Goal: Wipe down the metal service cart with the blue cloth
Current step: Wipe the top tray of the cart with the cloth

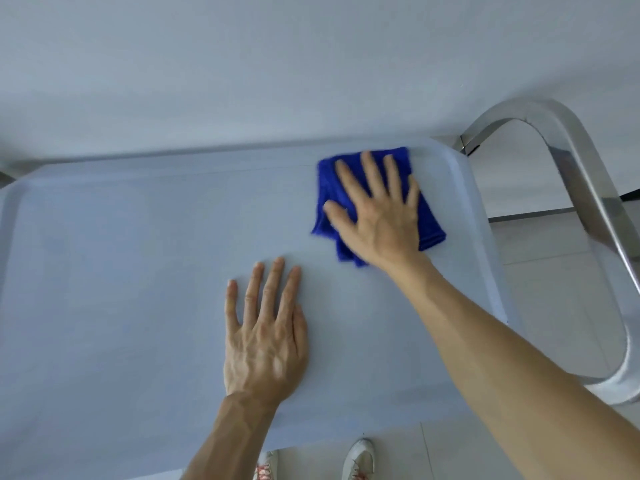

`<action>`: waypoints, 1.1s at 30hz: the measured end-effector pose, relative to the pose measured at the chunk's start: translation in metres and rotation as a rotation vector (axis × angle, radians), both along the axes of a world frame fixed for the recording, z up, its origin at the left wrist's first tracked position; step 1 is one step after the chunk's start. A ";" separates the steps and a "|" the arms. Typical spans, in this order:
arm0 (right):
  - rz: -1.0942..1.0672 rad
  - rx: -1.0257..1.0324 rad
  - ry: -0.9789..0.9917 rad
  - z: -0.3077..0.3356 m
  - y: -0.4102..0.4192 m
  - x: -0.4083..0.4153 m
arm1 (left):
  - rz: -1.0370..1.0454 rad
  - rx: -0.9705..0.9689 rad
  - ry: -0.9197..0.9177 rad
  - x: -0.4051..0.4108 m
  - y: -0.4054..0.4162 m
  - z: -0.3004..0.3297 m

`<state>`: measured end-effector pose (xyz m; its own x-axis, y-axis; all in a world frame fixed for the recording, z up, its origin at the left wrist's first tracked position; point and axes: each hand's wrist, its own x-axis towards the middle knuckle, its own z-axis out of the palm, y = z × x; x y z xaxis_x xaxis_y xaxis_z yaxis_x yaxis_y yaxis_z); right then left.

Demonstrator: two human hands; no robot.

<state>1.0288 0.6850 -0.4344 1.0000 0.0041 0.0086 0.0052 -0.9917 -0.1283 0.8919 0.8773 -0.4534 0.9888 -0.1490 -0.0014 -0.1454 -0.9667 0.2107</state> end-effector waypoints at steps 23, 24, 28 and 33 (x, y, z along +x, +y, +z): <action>0.289 -0.039 -0.052 -0.008 0.012 -0.018 | -0.010 -0.008 -0.009 0.000 0.002 0.000; 0.357 -0.049 -0.050 -0.009 -0.001 -0.032 | -0.013 -0.010 -0.013 0.000 0.001 0.000; 0.180 -0.073 -0.086 -0.006 -0.077 -0.044 | 0.005 -0.022 -0.018 0.001 -0.001 0.000; -0.203 -0.081 0.004 0.002 -0.114 0.011 | 0.004 0.003 -0.030 0.001 0.000 0.001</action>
